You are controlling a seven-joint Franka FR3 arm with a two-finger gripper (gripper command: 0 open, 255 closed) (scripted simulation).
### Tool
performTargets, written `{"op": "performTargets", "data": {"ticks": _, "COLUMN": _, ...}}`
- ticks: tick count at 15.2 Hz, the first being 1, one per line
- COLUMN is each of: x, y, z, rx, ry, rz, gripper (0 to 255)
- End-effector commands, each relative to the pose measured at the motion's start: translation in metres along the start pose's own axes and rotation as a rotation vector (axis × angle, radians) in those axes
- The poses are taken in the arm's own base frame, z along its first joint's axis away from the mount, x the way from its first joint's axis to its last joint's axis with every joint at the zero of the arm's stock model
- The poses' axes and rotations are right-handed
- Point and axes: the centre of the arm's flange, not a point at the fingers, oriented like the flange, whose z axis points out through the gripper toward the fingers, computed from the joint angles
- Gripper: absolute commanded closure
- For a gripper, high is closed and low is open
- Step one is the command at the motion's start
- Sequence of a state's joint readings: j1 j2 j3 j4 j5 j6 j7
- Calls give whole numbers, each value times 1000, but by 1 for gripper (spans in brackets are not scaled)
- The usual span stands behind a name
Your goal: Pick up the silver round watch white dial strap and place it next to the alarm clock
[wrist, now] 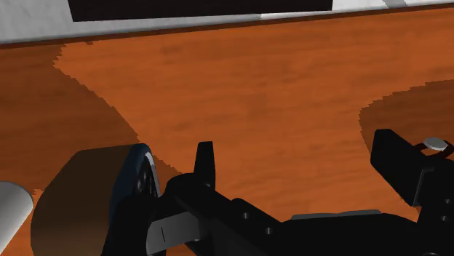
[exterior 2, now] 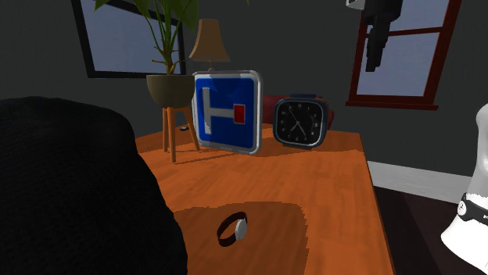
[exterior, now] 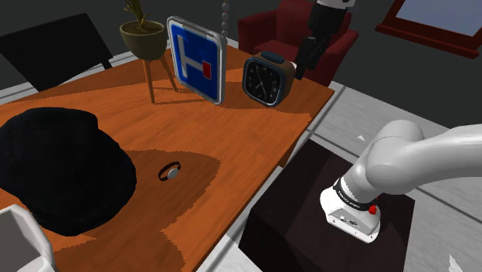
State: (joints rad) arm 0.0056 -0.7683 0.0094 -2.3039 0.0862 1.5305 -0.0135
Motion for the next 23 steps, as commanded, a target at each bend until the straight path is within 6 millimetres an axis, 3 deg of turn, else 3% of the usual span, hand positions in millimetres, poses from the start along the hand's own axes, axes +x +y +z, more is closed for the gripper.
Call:
{"op": "performTargets", "data": {"ticks": 1, "x": 0, "y": 0, "z": 0, "rx": 0, "ry": 0, "rz": 0, "gripper": 0}}
{"op": "performTargets", "data": {"ticks": 23, "x": 150, "y": -177, "z": 169, "rx": 94, "ry": -73, "rz": 31, "gripper": 0}}
